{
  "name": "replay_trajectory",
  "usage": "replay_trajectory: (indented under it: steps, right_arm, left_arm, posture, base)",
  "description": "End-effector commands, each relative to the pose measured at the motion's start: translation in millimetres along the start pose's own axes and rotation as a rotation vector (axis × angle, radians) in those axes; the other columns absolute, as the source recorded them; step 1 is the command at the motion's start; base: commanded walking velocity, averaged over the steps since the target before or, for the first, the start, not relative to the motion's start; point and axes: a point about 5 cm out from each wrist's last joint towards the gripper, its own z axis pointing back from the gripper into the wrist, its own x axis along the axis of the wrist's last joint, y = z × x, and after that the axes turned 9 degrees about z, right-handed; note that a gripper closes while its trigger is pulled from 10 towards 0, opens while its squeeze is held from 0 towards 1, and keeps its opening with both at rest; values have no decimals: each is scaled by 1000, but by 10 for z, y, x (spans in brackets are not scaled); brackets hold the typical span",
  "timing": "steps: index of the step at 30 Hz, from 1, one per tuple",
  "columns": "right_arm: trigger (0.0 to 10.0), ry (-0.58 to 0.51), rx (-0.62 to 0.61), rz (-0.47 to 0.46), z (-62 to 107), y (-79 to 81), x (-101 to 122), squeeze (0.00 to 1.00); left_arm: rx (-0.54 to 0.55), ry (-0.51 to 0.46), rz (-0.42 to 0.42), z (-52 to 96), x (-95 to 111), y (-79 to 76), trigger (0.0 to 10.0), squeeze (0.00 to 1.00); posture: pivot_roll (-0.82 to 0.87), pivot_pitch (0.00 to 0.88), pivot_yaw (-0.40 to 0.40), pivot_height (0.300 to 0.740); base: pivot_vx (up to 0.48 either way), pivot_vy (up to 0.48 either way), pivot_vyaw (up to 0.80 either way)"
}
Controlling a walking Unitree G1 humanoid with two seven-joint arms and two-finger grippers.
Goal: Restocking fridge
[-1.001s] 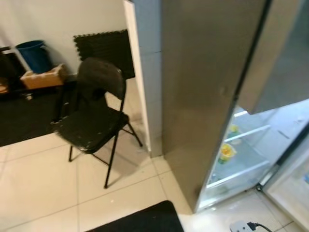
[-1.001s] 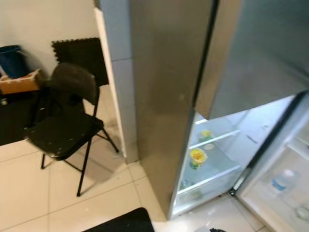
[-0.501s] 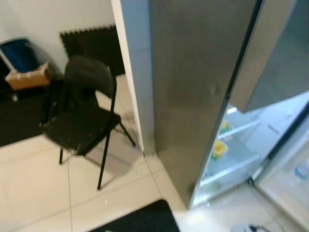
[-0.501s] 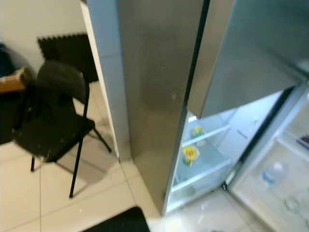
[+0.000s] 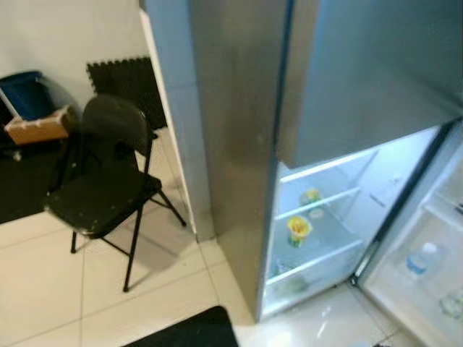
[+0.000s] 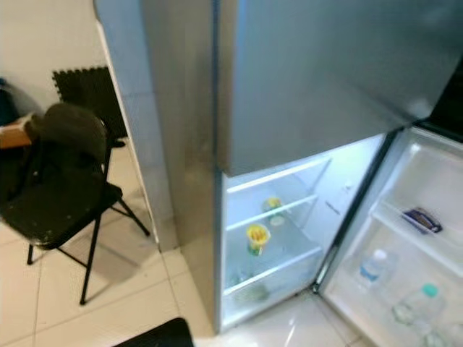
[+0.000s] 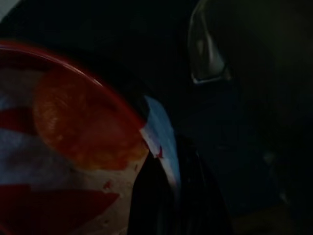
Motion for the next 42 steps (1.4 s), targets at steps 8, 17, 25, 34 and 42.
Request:
replay_trajectory:
  steps: [8, 17, 25, 34, 42]
  right_arm:
    - [10000, -5, 5, -2, 2, -6, -2, 0]
    - [10000, -18, 18, 13, 1, -14, 25, 0]
    - [10000, -33, 0, -3, -1, -40, 65, 0]
    - [10000, -46, 12, -1, -3, -32, 90, 0]
    - [10000, -61, 29, 18, -5, -22, 121, 0]
  left_arm:
    - [-21, -52, -2, -12, 136, -77, 10000, 0]
    - [-20, -52, -2, -12, 131, -79, 10000, 0]
    - [-14, -63, 7, -11, 137, -72, 10000, 0]
    - [-13, -65, 3, -11, 148, -70, 10000, 0]
    - [-14, -68, 1, -11, 160, -69, 10000, 0]
  posture:
    - [-61, 0, -1, 740]
    - [-59, 0, -3, 740]
    - [-64, 0, 3, 740]
    - [-64, 0, 5, 740]
    - [-63, 0, 6, 740]
  base:
    - [0, -414, 0]
    - [0, -413, 590]
    - [0, -45, 169]
    - [0, 0, 0]
    - [0, 0, 100]
